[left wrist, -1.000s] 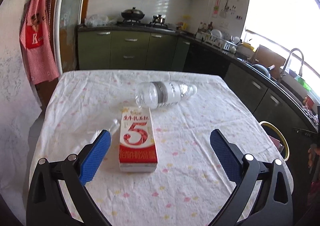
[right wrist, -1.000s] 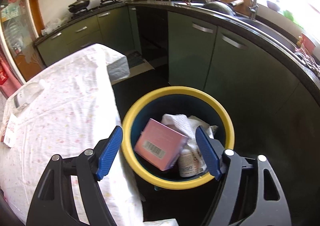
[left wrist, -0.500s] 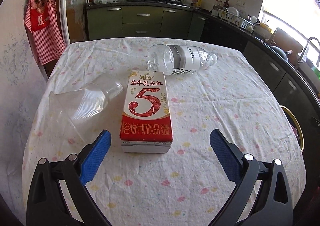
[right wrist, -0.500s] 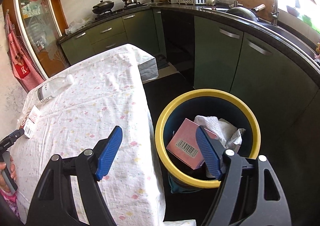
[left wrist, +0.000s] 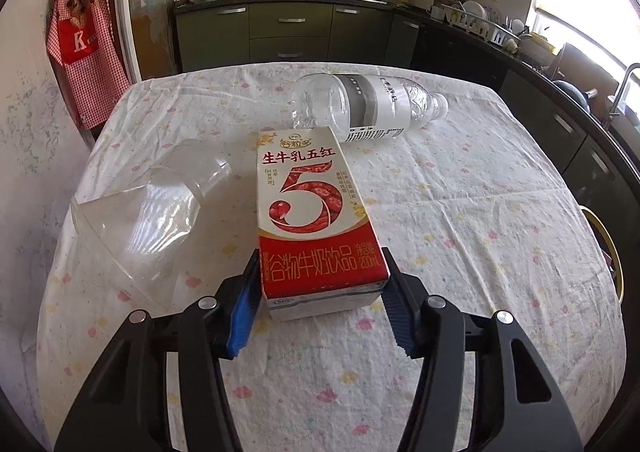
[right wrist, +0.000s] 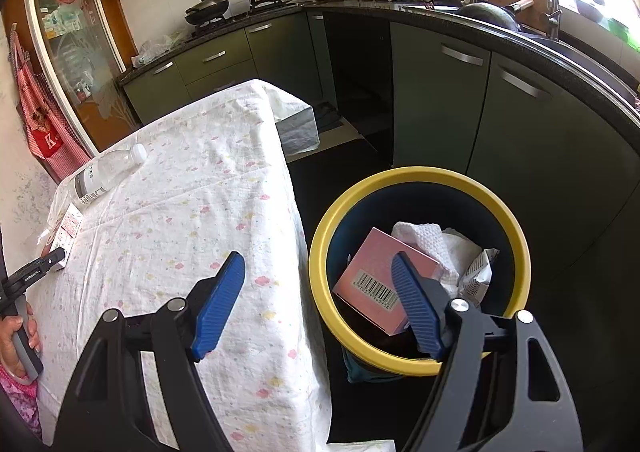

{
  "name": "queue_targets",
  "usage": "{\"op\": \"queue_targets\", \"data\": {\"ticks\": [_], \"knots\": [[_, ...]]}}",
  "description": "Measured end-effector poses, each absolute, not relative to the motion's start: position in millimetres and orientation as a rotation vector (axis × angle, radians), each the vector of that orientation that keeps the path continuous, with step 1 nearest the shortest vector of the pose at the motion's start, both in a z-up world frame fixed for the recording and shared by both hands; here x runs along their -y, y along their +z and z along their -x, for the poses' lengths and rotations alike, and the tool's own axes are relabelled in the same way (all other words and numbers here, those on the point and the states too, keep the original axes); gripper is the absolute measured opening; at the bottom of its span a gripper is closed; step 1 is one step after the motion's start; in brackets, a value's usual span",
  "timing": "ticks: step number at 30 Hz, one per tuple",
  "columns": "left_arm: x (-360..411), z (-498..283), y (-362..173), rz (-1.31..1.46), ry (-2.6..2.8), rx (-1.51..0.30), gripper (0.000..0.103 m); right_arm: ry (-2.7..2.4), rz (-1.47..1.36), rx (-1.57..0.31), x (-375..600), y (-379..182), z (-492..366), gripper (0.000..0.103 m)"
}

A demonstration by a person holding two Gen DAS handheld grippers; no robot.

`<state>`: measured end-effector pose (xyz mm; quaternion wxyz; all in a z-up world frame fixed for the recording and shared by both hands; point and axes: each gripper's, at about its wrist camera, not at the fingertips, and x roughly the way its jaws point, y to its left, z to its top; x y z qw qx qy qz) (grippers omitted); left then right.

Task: Collect trash
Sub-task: 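Grasp the red-and-white milk carton with the left gripper, then lift the milk carton and carry it over the yellow bin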

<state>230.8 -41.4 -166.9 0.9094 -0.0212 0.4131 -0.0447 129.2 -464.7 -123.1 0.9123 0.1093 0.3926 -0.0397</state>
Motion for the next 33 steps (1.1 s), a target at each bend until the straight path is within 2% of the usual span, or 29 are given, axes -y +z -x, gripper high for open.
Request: {"op": "queue_targets", "data": {"ticks": [16,24,25,29,31,32,33], "knots": [[99,-184,-128,-0.069,-0.271,-0.797,0.052,-0.052,-0.214,-0.807,461,-121,-124,0.072],[112,-194,-148,-0.090,-0.317,-0.877,0.053,-0.053,-0.221,-0.812,465,-122,-121,0.072],[112,-196,-152,-0.089,-0.322,-0.888,0.055,-0.053,-0.220,-0.813,465,-122,-121,0.072],[116,-204,-157,-0.111,-0.317,-0.911,0.075,-0.051,-0.217,-0.817,465,-122,-122,0.072],[116,-209,-154,-0.130,-0.307,-0.910,0.074,-0.049,-0.215,-0.820,464,-123,-122,0.072],[117,-213,-153,-0.136,-0.303,-0.917,0.062,-0.047,-0.214,-0.822,463,-123,-123,0.072],[117,-218,-153,-0.136,-0.305,-0.932,0.056,-0.045,-0.214,-0.824,463,-124,-123,0.072]]}}
